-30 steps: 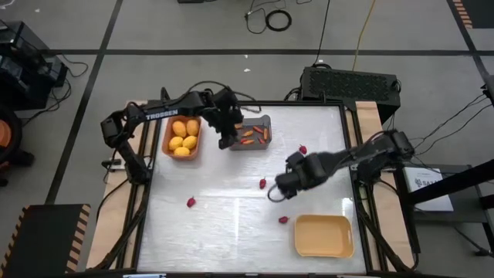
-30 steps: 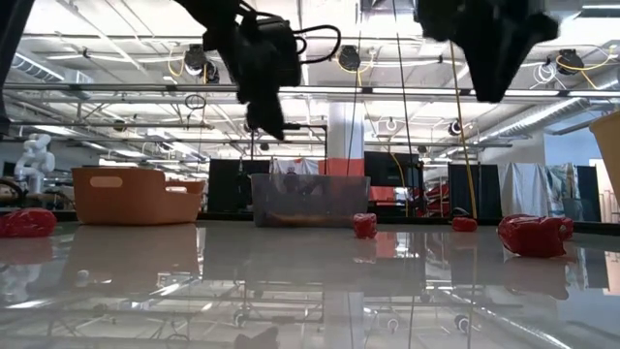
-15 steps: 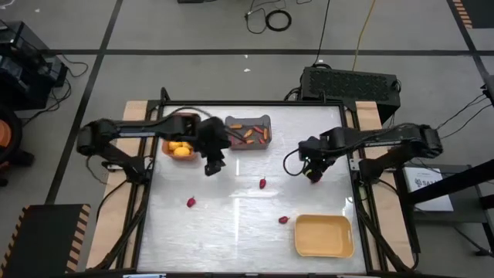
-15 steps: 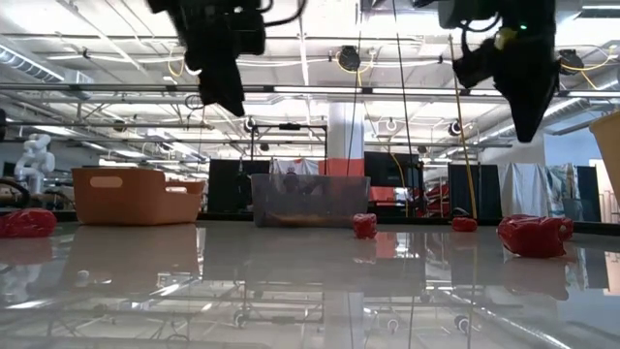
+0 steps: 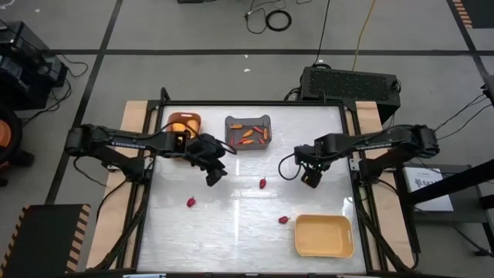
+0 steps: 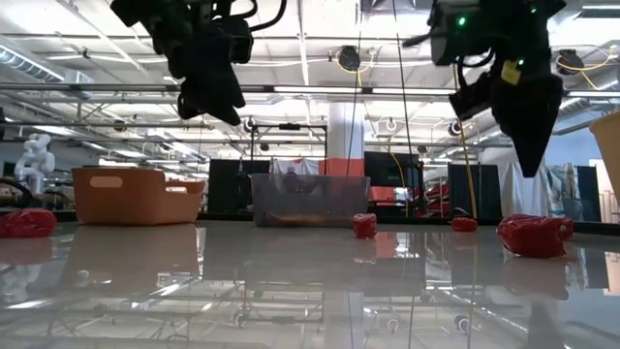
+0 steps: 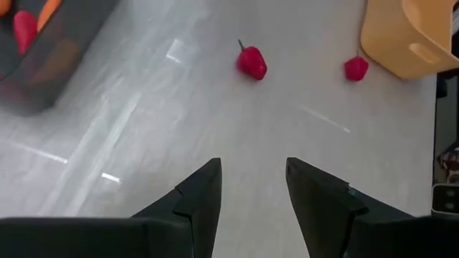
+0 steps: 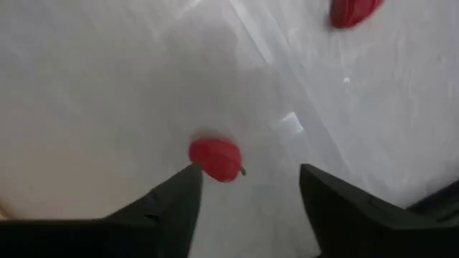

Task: Sort produce into baskets
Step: Put the red chili pepper into the yellow bin

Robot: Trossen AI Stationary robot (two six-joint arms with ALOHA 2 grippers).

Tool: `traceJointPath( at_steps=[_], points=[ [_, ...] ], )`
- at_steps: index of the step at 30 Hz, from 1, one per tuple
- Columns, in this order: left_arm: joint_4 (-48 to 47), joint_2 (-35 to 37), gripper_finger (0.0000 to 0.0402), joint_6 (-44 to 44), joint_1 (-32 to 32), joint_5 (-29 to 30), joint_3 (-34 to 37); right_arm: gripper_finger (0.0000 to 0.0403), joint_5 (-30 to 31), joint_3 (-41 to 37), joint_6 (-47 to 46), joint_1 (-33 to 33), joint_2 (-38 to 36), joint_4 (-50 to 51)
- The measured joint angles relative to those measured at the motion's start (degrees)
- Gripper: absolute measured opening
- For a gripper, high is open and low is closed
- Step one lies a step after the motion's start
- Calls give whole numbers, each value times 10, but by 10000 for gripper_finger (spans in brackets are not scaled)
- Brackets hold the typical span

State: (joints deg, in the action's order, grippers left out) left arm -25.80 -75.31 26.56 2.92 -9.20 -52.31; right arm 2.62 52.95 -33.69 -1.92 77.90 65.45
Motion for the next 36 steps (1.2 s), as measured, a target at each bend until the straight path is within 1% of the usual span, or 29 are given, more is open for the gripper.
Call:
traceJointPath(
  at_steps=[3,6,9,12,18,21,29,32,36],
  points=[
    [0,0,164,2,-3,2,0,260,0,0,-1,-8,22,2],
    [0,0,164,2,-4,2,0,289,-9,0,3,-15,43,-2],
    [0,0,164,8,-6,2,0,307,-36,-8,3,-19,63,-22],
    [-2,0,164,17,-9,2,0,317,-45,-24,0,-19,76,-52],
    [-6,0,164,16,-30,0,0,318,-47,-58,-29,-19,92,-76],
    [-6,0,164,16,-38,2,0,318,-60,-74,-40,-19,92,-92],
    [-7,0,164,16,-42,6,0,316,-73,-81,-69,-18,92,-126],
    [-8,0,163,16,-42,7,0,306,-74,-82,-76,-18,92,-124],
    [-9,0,163,16,-47,7,0,281,-73,-82,-77,-18,92,-126]
  ],
)
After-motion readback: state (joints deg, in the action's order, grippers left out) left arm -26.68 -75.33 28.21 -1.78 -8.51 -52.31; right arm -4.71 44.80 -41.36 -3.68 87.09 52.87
